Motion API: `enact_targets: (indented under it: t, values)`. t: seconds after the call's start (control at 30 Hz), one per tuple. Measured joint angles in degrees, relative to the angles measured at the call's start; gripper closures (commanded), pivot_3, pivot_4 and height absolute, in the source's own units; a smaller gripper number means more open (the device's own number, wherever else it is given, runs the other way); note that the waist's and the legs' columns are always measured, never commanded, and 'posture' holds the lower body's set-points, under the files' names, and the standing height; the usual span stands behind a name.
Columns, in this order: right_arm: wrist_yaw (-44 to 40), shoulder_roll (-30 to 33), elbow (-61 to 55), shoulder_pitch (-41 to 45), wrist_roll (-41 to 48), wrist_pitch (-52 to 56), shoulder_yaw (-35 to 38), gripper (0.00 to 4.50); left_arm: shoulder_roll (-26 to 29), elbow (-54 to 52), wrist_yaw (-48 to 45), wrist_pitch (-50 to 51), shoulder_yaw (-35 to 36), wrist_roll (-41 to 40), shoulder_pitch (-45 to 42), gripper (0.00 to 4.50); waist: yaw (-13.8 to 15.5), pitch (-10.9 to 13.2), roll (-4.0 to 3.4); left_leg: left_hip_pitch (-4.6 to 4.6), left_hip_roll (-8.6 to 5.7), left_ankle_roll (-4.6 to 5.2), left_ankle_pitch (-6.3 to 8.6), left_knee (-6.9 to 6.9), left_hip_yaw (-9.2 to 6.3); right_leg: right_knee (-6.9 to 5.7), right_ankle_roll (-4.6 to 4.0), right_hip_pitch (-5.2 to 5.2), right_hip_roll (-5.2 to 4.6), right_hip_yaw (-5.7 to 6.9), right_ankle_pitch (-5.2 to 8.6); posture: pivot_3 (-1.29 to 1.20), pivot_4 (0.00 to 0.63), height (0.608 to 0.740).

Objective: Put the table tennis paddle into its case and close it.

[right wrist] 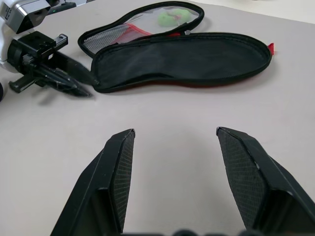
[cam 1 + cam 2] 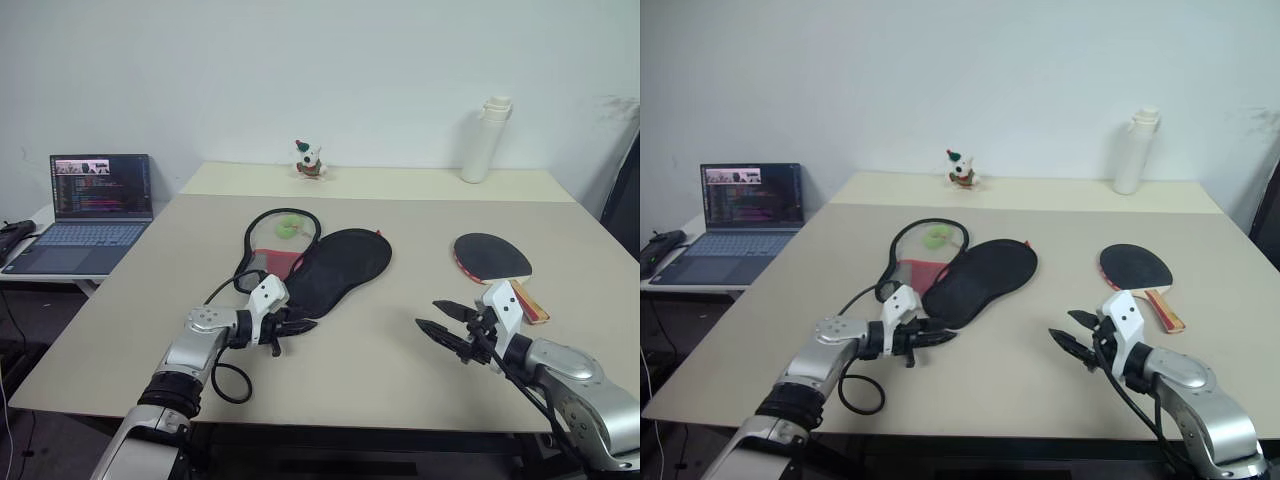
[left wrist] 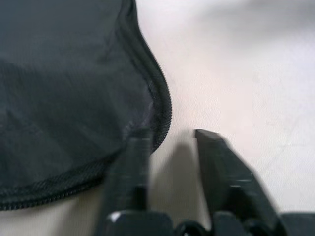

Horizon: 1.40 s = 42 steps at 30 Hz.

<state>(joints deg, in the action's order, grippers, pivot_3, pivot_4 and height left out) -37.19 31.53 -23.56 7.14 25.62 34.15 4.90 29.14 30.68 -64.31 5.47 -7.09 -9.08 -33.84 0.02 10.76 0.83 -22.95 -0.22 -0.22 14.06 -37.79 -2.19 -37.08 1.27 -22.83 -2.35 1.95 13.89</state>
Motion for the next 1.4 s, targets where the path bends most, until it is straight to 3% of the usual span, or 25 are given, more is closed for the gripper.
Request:
enact_targets:
  t: [0.03,0.33,0.5,0.6,0.9,0.97,1.27,1.4]
  values:
    - [0.04,0.01,0.00,0.00,0.13,0.01,0.02,1.57,-0.04,-0.90,0.06,0.95,0.16,-0.05,0.31,4.44,0.00,0.00,0.00,0.00,0.00,0.00,0.00,0.00,0.00,0.00,0.00,0.00,0.00,0.00,0.00,0.00,0.150,0.740]
    - [0.84,0.64,-0.35,-0.04,0.40,0.38,0.82,1.57,-8.63,-15.19,7.34,18.09,-1.88,-1.11,2.71,4.44,0.43,0.00,0.01,-0.03,-0.02,0.00,0.00,-0.04,-0.03,0.01,0.02,0.03,-0.02,0.00,0.00,0.00,0.150,0.740]
    - [1.08,1.12,-0.53,-0.21,0.50,0.58,1.37,1.57,-12.78,-16.30,12.63,19.64,-4.58,0.59,-0.64,4.44,0.38,0.01,0.03,-0.01,-0.02,0.00,0.00,-0.03,-0.04,-0.01,0.03,0.02,0.03,0.00,0.01,0.00,0.150,0.740]
    - [1.12,1.36,-0.76,-1.17,0.53,0.64,2.15,1.57,-11.70,-15.62,15.44,18.11,-2.79,1.27,-2.88,3.83,-0.11,0.01,0.02,0.02,0.04,0.00,0.00,0.00,-0.01,-0.02,0.02,0.01,0.08,-0.03,0.01,0.00,0.150,0.740]
    - [1.14,1.36,-0.77,-1.28,0.53,0.97,2.27,1.57,-10.40,-10.45,19.99,16.81,-0.92,2.46,-2.98,0.49,0.04,0.01,0.02,-0.01,-0.04,0.00,0.00,-0.03,0.00,0.00,0.05,0.01,0.02,-0.04,0.00,0.00,0.150,0.740]
    - [1.13,1.36,-0.77,-1.17,0.53,1.01,2.26,1.57,-10.46,-9.18,20.23,16.71,-0.96,2.70,-2.99,0.05,0.04,0.01,0.02,-0.01,-0.04,0.00,0.00,-0.03,0.00,-0.01,0.04,0.01,0.02,-0.03,0.00,0.00,0.150,0.740]
    - [1.11,1.35,-0.77,-0.90,0.52,1.05,2.23,1.57,-10.01,-2.54,18.24,12.35,-2.73,5.55,-4.92,0.05,0.04,0.00,0.02,0.02,-0.03,0.00,0.00,-0.03,0.00,-0.01,0.04,0.05,0.02,-0.03,0.01,0.00,0.150,0.740]
    - [1.12,1.35,-0.77,-0.96,0.52,1.05,2.23,1.57,-8.84,-0.80,16.01,9.85,-3.59,6.27,-5.48,1.02,0.04,-0.01,0.02,0.04,-0.03,0.00,0.00,-0.03,0.00,-0.03,0.04,0.05,0.02,-0.02,0.00,0.00,0.150,0.740]
